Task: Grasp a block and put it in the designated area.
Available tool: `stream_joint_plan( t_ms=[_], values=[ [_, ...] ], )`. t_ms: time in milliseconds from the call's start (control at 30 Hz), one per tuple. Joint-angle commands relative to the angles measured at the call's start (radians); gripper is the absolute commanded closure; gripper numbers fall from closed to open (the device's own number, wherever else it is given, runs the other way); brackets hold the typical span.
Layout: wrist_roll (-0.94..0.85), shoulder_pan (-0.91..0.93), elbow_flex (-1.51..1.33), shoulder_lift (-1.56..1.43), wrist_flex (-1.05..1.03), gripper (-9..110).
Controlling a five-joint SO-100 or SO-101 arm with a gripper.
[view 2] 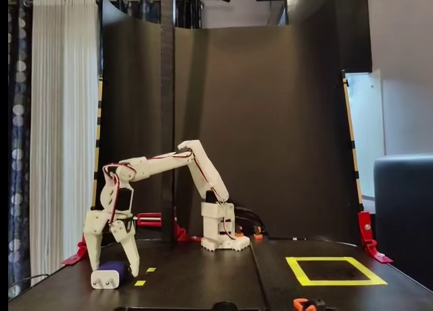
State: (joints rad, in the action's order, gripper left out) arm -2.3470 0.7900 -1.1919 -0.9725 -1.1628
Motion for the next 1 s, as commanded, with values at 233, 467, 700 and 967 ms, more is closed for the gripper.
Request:
stream_joint_plan(
  t_ms=[233, 467, 700, 967],
  values=[
    [-0.017, 0.003, 0.035, 0.031, 0.038, 69],
    [-0.017, 0.003, 0.034, 0.044, 0.048, 81],
    [-0.017, 0.000, 0.034, 0.044, 0.044, 82],
    [-0.011, -0.003, 0.034, 0.038, 0.040, 82]
  ],
)
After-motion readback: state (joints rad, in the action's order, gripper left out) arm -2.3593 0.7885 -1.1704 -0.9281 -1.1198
